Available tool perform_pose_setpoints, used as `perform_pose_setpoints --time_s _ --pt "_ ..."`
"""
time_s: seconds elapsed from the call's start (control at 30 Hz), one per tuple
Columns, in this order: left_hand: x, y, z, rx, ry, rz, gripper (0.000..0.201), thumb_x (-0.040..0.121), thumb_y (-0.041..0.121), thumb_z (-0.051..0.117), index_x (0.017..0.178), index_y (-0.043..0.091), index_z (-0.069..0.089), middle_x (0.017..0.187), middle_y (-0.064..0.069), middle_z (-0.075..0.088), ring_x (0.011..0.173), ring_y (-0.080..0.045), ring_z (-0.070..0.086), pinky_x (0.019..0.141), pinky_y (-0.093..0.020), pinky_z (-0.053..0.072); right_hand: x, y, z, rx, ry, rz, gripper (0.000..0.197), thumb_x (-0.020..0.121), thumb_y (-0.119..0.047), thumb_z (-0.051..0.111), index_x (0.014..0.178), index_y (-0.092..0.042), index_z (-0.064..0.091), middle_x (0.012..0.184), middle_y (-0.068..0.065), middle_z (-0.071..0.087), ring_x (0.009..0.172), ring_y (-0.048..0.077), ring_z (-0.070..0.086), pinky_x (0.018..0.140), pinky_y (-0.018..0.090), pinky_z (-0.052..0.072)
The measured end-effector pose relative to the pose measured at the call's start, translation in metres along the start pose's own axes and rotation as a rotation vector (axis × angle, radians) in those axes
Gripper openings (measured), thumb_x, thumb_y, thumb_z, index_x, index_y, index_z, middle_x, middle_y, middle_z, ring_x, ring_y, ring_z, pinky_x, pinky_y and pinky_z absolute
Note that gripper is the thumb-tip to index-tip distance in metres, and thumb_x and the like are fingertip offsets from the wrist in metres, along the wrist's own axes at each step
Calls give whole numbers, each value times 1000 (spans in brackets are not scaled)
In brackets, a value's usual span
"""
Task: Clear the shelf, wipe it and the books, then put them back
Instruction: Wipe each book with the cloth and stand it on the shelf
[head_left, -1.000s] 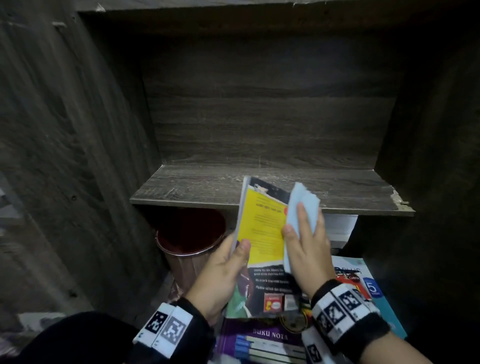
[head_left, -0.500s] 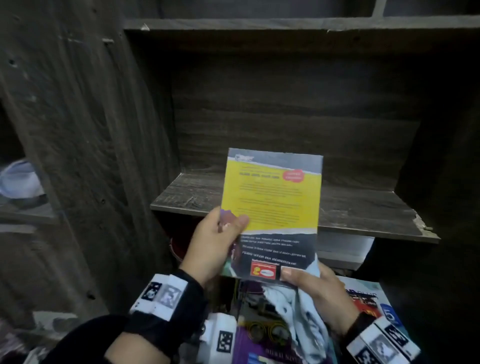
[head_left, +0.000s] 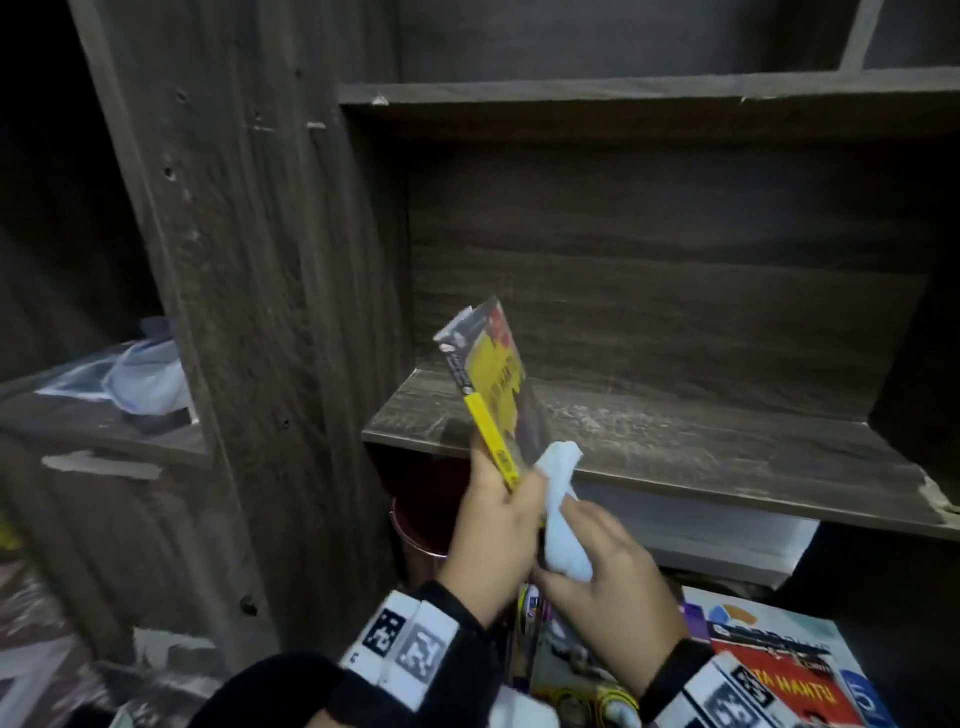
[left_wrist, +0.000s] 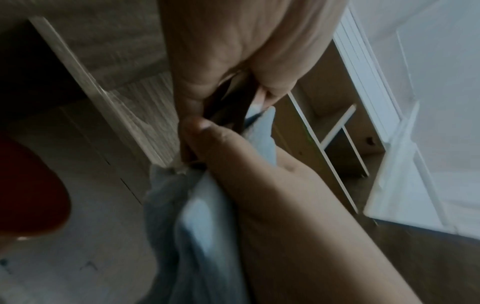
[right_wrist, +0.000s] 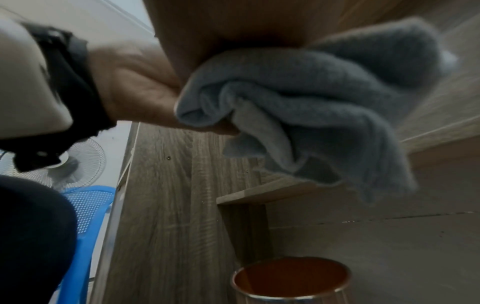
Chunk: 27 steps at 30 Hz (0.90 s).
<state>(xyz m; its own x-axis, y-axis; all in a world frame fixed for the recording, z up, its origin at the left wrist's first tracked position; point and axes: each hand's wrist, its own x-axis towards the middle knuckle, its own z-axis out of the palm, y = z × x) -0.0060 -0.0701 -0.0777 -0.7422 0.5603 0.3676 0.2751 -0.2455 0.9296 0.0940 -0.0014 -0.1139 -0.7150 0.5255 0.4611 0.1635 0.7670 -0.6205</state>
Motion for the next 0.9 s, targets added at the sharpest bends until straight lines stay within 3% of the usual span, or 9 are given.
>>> perform_pose_setpoints --time_s 0.07,0.17,0.27,0.33,0.43,0.53,0.77,0.83,0.9 --pt "24 -2 -17 -69 121 16 23 98 6 44 110 24 49 96 4 66 87 -12 62 79 -23 49 16 -2 -2 -48 -113 -43 45 76 -20 71 120 -27 66 116 -10 63 106 8 55 82 10 37" --pt "59 -10 -38 -236 225 -27 29 97 -2 39 103 25 51 97 1 66 91 -18 63 83 -37 52 44 11 -10 -132 -99 -97 44 75 -24 56 116 -35 68 116 -8 68 104 12 62 83 22 43" --pt "89 -22 -57 -243 291 -19 27 97 0 40 105 24 49 102 -1 65 95 -19 63 84 -35 53 88 39 -23 -212 12 10 48 80 -13 66 124 -32 63 127 -4 63 114 20 59 92 29 44" --pt "107 -32 -70 -112 331 61 24 98 6 42 116 22 47 110 0 65 99 -17 62 91 -36 51 117 62 -33 -376 32 134 50 86 -25 65 134 -34 53 138 -1 54 120 26 53 94 33 44" --pt "131 -45 -84 102 349 156 36 102 18 41 138 18 38 125 -2 60 110 -20 58 93 -26 43 140 91 -29 -656 -225 336 62 89 -66 43 144 -40 33 152 2 34 131 34 37 105 42 35" --pt "147 -55 -90 224 381 153 45 102 19 39 146 19 30 128 -6 57 108 -23 55 84 -20 37 137 107 -10 -827 -327 342 60 91 -70 19 146 -46 22 158 -3 20 140 31 24 110 46 25" --pt "162 -71 -92 281 346 77 50 101 13 35 148 16 19 135 -15 51 114 -33 53 89 -31 41 135 105 -8 -840 -286 329 54 94 -65 15 145 -48 18 158 -4 20 141 30 22 111 45 23" --pt "162 -69 -96 396 339 -19 44 100 13 38 142 11 26 127 -22 55 107 -38 56 80 -31 40 134 105 -8 -849 -285 326 54 94 -64 15 145 -48 18 158 -4 21 141 30 22 111 45 23" --pt "156 -65 -101 654 291 -153 30 99 18 44 124 3 41 116 -27 59 102 -42 58 74 -34 38 134 105 -7 -851 -278 324 54 94 -64 15 145 -48 19 157 -4 21 141 29 23 111 45 23"
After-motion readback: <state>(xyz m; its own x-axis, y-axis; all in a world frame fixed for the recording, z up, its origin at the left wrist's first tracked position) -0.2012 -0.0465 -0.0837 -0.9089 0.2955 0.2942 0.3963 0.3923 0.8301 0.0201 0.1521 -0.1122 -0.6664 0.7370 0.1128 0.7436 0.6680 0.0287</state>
